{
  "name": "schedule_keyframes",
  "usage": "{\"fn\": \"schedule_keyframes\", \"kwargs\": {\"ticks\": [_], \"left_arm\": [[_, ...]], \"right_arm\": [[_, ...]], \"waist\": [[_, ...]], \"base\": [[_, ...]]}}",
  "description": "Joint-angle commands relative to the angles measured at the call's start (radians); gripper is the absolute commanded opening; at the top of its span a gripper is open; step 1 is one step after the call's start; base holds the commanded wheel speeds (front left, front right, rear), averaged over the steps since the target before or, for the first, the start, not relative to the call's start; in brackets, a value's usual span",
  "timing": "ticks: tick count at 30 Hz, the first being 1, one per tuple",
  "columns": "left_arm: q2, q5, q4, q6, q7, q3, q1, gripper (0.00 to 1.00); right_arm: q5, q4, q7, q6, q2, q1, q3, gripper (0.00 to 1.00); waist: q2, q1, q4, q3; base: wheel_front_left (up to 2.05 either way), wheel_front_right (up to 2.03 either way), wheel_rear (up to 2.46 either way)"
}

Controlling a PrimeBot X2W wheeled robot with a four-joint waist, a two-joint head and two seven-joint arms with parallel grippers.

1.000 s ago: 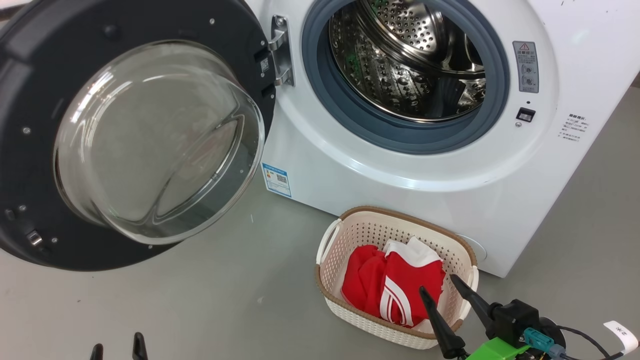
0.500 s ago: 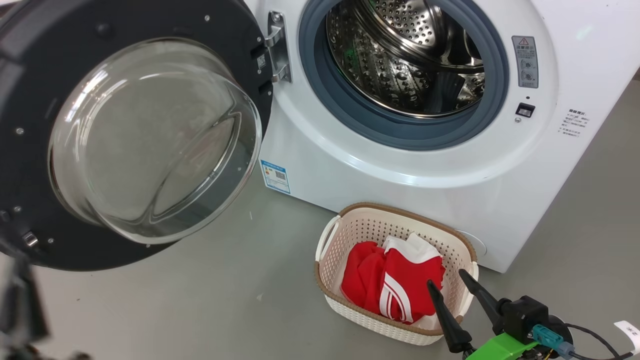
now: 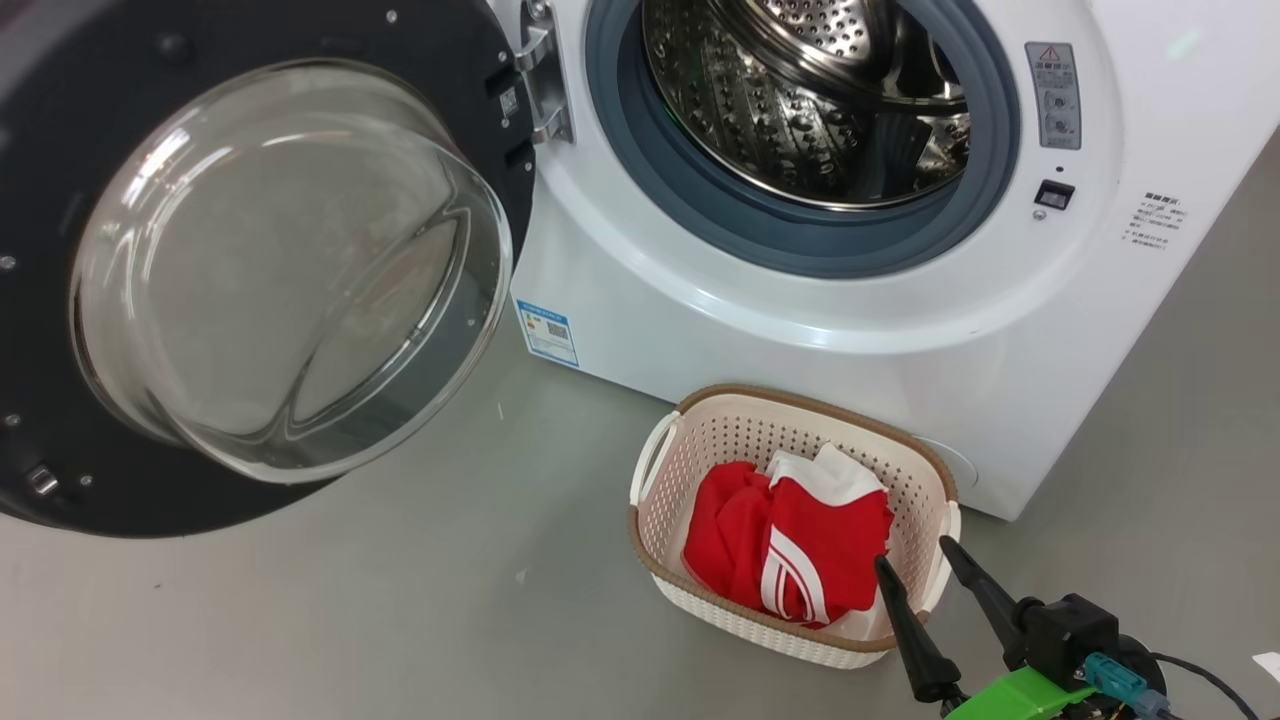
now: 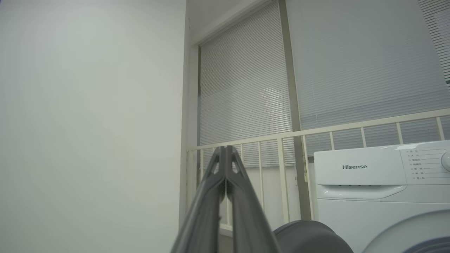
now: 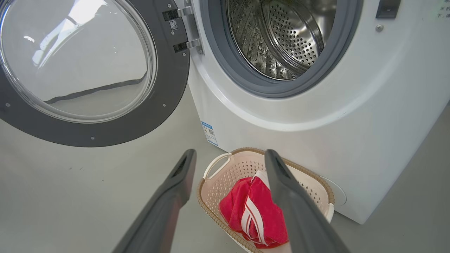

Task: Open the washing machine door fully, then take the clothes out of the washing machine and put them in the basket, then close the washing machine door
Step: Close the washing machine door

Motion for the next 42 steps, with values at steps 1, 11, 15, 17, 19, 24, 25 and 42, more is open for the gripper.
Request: {"fn": "schedule_keyframes", "kwargs": {"ticks": [1,11,15,17,19,24,25,42], "left_arm": [[0.08,-0.038,0.034,-0.006,-0.004,0.011,-0.062,0.0],[0.253,-0.312,0.55,-0.007,0.109,-0.064,-0.349,0.0],[0.285,-0.416,0.712,-0.007,0.275,-0.126,-0.408,0.0],[0.302,-0.456,0.765,-0.007,0.345,-0.152,-0.421,0.0],[0.31,-0.512,0.807,-0.007,0.425,-0.165,-0.434,0.0],[0.32,-0.619,0.853,-0.007,0.62,-0.208,-0.426,0.0],[0.319,-0.641,0.854,-0.007,0.645,-0.21,-0.423,0.0],[0.333,-0.77,0.819,-0.007,0.705,-0.266,-0.359,0.0]], "right_arm": [[-0.013,-0.028,-0.007,0.005,0.0,-0.01,0.016,1.0],[-0.032,-0.037,-0.007,0.005,0.004,-0.017,-0.001,1.0],[-0.037,-0.039,-0.007,0.005,0.006,-0.015,-0.004,1.0],[-0.04,-0.04,-0.007,0.005,0.006,-0.017,-0.005,1.0],[-0.044,-0.038,-0.007,0.005,0.006,-0.019,-0.003,1.0],[-0.053,-0.036,-0.007,0.005,0.005,-0.025,0.005,1.0],[-0.055,-0.035,-0.007,0.005,0.005,-0.026,0.005,1.0],[-0.066,-0.034,-0.007,0.005,-0.003,-0.048,0.014,1.0]], "waist": [[0.0,0.0,0.002,0.012],[0.0,0.0,0.01,0.049],[0.0,0.0,0.011,0.065],[0.0,0.0,0.009,0.074],[0.0,0.0,0.006,0.083],[0.0,0.0,-0.001,0.108],[0.0,0.0,-0.002,0.112],[0.0,0.0,-0.017,0.162]], "base": [[0.0,0.0,0.0],[0.0,0.0,0.0],[0.0,0.0,0.0],[0.0,0.0,0.0],[0.0,0.0,0.0],[0.0,0.0,0.0],[0.0,0.0,0.0],[0.0,0.0,0.0]]}}
